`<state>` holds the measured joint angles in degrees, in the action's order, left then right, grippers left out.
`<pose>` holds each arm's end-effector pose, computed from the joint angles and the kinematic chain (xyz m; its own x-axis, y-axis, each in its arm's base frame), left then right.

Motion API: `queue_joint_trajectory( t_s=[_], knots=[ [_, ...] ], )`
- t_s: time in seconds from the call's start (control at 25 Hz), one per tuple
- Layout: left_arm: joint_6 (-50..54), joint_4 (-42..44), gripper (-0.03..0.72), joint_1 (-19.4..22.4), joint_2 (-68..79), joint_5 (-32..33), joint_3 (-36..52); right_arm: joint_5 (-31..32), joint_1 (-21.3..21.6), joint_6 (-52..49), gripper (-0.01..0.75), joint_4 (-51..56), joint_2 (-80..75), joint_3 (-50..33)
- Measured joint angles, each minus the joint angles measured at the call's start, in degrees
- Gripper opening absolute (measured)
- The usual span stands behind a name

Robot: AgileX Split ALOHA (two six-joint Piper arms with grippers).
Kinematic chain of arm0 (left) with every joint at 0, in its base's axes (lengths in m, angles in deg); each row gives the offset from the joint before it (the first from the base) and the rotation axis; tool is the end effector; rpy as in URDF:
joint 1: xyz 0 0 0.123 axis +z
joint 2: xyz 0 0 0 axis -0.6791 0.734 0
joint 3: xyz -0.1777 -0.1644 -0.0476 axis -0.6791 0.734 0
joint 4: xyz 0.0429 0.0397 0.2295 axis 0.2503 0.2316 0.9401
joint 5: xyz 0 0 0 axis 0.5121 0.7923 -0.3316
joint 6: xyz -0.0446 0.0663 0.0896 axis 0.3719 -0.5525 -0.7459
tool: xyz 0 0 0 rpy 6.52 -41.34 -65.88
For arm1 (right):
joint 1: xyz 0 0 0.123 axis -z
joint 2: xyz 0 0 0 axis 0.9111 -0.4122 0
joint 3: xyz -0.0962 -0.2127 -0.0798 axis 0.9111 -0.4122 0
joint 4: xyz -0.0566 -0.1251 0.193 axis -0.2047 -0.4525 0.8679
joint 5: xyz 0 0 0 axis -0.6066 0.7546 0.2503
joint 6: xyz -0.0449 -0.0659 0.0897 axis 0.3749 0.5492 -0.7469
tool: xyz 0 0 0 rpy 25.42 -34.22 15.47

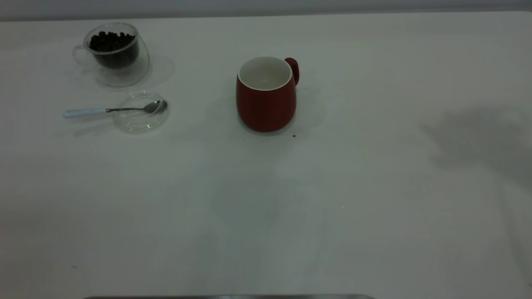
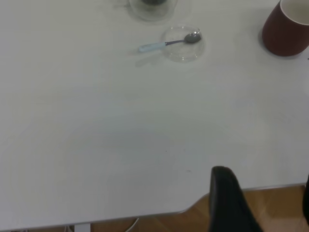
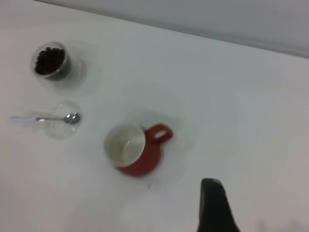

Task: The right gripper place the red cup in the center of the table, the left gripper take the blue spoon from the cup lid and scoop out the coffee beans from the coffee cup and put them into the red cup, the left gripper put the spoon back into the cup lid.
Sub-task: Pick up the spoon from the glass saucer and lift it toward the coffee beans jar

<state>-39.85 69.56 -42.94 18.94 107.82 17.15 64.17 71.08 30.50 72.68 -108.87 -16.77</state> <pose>0.0401 -0.0133 0.2459 -0.5168 -0.0034 -0.8561 0.0939 0.9937 -0.0607 0.3095 0.0338 0.2926 -0.6790 -0.0948 -0.7280 -0.4007 0.8787 0.2593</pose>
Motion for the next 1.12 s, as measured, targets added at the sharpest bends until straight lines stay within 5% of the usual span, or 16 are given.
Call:
queue_joint_trajectory(
  t_s=[0.36,0.6,0.92,1.12],
  knots=[
    [-0.1,0.0,0.433,0.0,0.0,0.0,0.0,4.9,4.5,-7.0,0.507,-4.1,33.9,-23.2],
    [-0.1,0.0,0.433,0.0,0.0,0.0,0.0,12.5,4.3,-23.6,0.507,-21.2,54.2,-35.3],
    [-0.1,0.0,0.433,0.0,0.0,0.0,0.0,15.7,-3.6,-47.4,0.507,-45.9,67.5,-42.0],
    [-0.1,0.0,0.433,0.0,0.0,0.0,0.0,14.7,-6.5,-50.4,0.502,-51.4,69.7,-42.2]
  ],
)
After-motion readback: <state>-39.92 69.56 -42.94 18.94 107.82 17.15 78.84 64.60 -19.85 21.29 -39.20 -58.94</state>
